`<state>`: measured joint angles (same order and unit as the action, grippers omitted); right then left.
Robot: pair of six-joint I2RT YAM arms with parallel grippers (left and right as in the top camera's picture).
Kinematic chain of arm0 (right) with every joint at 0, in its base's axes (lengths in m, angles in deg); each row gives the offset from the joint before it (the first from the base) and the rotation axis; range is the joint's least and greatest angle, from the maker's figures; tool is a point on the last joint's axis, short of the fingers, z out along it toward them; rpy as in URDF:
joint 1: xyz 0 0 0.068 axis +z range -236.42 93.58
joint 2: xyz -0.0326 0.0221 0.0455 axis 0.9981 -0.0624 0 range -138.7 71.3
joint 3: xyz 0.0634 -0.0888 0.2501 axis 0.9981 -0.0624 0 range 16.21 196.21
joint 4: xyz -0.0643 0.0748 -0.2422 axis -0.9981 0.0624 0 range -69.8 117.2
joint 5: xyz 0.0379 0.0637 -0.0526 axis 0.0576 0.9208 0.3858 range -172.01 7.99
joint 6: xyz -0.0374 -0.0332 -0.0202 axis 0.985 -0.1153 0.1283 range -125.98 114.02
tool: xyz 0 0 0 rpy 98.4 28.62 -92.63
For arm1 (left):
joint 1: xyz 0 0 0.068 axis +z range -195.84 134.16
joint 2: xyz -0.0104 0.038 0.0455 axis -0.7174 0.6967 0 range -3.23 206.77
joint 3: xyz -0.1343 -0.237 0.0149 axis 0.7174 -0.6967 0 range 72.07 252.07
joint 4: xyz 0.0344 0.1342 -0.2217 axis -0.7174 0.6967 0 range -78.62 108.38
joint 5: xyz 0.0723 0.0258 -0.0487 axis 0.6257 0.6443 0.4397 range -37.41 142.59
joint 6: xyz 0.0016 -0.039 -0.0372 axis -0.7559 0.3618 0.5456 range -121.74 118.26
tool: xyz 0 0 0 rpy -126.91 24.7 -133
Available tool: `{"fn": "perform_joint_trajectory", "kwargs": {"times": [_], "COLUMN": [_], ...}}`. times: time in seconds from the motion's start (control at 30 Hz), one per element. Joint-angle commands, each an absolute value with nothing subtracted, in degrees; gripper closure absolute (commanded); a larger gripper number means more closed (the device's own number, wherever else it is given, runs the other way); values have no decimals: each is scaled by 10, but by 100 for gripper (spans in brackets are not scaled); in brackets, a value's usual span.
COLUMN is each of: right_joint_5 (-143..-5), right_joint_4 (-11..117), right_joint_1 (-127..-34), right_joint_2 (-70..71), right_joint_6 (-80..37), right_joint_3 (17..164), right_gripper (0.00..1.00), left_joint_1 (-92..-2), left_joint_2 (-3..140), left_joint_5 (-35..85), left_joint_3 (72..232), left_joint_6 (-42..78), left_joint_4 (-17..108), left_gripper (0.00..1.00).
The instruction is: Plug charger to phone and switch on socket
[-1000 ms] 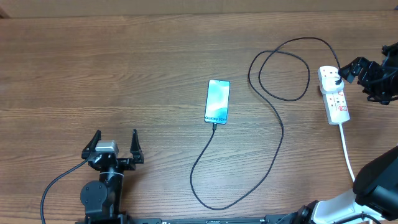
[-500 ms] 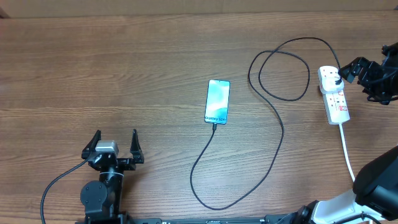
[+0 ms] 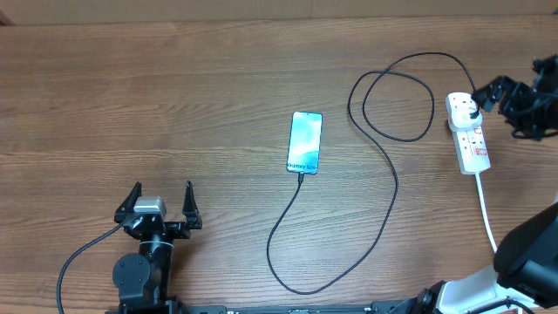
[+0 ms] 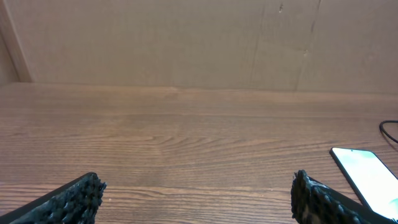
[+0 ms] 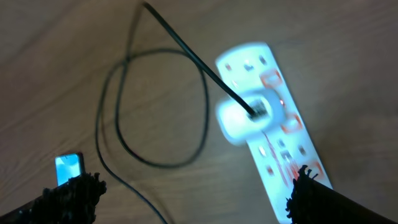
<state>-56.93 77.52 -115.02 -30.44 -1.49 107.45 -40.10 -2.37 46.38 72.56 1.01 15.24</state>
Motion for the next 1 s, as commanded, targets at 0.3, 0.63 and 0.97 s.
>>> {"fn": "perform_joint_trajectory", "kwargs": {"times": [0.3,0.63,0.97], "right_joint_5": [-555,-554,-554], "right_joint_4": [580,354,145], "right_joint_1": [-1047,-1013,-1008], "right_joint_2": [-206,-72,88], "right_joint_6": [-17,-17,-17], "right_joint_3": [947,724,495], "right_gripper": [0,0,0], "left_joint_1": [-397,-397,-397], "left_joint_2": [-30,-30,-30], "left_joint_5": [467,467,467], "left_joint_3": [723,723,723], "left_joint_6": [-3,-3,-3], "left_joint_4": [154,154,154], "left_gripper": [0,0,0]}}
